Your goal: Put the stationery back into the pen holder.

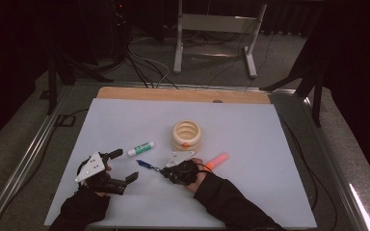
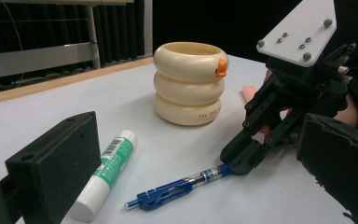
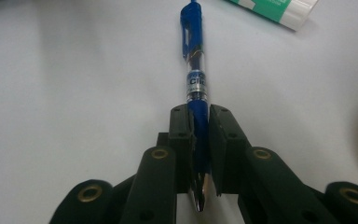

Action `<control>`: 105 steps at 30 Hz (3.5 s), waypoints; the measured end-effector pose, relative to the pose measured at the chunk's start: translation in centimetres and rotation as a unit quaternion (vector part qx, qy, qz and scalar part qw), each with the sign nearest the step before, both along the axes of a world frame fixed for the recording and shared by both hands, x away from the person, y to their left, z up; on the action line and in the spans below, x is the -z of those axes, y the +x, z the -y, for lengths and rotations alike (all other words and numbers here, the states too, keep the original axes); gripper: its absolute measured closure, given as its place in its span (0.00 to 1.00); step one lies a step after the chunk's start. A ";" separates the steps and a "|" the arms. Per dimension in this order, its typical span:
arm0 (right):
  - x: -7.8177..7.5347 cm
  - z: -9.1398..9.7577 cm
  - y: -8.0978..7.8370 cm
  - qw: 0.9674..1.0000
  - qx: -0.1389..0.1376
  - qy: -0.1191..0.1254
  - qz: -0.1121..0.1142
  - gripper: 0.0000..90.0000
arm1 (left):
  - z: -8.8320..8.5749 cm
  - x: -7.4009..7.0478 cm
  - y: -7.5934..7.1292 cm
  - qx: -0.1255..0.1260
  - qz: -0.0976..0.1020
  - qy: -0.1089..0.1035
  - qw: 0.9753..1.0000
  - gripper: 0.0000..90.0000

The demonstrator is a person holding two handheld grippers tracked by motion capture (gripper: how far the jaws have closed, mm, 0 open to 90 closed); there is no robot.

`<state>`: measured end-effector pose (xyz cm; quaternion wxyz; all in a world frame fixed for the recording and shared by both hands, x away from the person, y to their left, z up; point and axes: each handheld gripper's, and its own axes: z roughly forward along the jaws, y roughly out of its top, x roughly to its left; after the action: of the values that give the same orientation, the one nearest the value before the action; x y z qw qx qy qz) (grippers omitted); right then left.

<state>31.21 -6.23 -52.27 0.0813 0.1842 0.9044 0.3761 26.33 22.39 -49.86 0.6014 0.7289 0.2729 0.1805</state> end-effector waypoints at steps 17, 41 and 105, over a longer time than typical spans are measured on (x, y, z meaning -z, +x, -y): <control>-3.9 2.4 0.9 0.996 -0.007 0.040 -0.074 0.89 | 1.8 -1.6 0.5 0.036 0.011 0.067 0.997 0.00; -5.8 1.4 2.1 0.993 -0.002 0.023 -0.116 0.89 | 7.1 -0.4 -0.2 0.036 0.191 0.350 0.916 0.49; -10.4 12.8 1.9 0.966 0.148 0.206 0.044 0.02 | 7.3 -4.3 5.0 0.012 0.078 0.200 0.977 0.90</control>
<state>33.12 -19.05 -41.87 0.1361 0.3118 0.7658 0.5457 31.33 15.12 -45.56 0.4648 0.8215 0.1747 0.2805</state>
